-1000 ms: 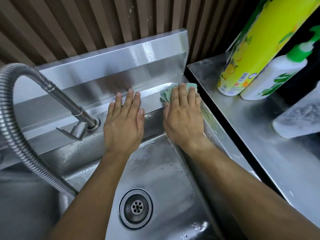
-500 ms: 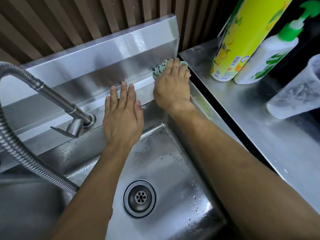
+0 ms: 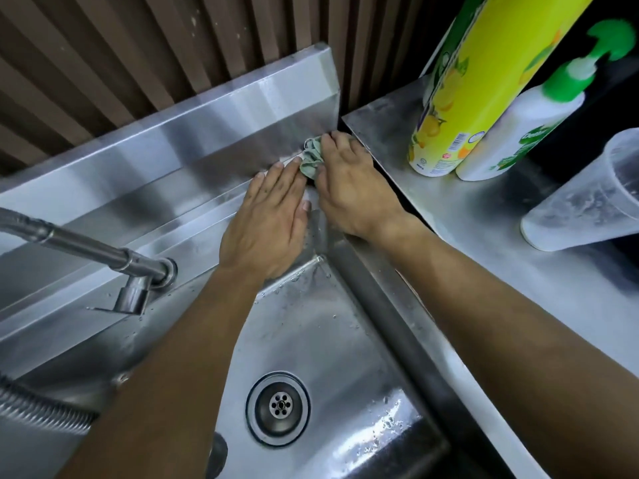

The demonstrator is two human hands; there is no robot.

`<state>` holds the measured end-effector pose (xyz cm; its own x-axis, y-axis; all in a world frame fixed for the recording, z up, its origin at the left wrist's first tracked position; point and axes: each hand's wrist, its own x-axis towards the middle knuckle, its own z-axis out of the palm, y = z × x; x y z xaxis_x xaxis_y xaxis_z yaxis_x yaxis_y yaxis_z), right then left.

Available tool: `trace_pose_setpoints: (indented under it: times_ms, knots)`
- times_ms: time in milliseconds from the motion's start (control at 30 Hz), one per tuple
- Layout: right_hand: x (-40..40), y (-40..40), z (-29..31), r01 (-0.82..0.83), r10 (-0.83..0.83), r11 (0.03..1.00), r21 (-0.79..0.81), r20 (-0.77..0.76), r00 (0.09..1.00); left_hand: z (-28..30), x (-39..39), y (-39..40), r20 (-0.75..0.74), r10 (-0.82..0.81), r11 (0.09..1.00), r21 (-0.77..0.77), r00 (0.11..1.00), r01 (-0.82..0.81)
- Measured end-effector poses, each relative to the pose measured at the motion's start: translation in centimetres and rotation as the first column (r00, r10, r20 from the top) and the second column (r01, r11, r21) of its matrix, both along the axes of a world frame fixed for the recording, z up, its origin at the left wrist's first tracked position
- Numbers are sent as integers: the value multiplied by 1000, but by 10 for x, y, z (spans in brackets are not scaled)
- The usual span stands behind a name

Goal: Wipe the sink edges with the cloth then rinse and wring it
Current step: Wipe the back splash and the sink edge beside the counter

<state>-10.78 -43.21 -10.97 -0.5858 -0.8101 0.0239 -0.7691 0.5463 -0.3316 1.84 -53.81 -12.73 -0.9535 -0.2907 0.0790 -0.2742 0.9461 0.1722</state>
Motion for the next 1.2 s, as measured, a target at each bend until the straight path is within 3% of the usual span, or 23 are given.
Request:
trace_pose_setpoints:
  times_ms: [233,400,533,733,900,1100,1200]
  knots:
    - [19,50,-3,-118,126,991,55,-161,979,-1,-2,-1,2,-5,1000,-11,1000,5]
    - [82,99,-4,71,-59,995,72,-159,986,-3,-3,0,21,9,1000,-15,1000,-9]
    - [92,54,-8,255,-243,965,51,-178,954,6,-11,3,6,-12,1000,24,1000,12]
    - [73,32,-13,299,-296,954,1,-140,945,6,-21,-19,51,-193,981,-25,980,195]
    - [131,87,-10,449,-450,893,-29,-81,889,6,-19,-17,66,-181,982,-46,981,184]
    - [85,28,-13,487,-494,869,-93,-75,866,12,-39,-5,-7,-199,980,2,980,199]
    - [100,44,-17,491,-501,864,-111,-105,859,8,-40,-10,39,-217,976,7,975,217]
